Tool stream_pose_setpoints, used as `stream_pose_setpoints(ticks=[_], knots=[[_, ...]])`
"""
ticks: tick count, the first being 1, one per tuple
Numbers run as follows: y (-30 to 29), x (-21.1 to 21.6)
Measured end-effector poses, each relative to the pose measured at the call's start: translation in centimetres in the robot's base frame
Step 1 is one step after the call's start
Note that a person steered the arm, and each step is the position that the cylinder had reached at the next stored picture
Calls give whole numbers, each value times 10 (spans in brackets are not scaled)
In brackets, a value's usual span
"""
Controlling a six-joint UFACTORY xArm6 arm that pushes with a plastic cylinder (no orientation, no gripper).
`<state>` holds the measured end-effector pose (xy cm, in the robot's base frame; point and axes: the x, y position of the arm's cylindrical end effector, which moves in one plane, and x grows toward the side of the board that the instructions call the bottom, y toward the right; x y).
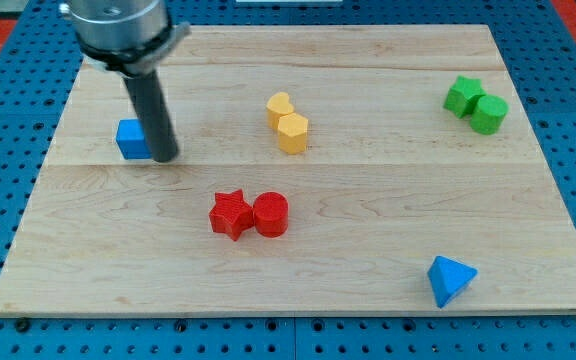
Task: Move the blue cube diagonally top left to the red star
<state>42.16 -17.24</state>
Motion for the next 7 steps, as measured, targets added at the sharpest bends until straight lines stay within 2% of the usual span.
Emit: stream_pose_setpoints(ticks=[1, 2, 3, 5, 6, 7], knots=[[-79, -6], [-31, 14], [74, 46], [312, 66], [372, 125], [391, 165]])
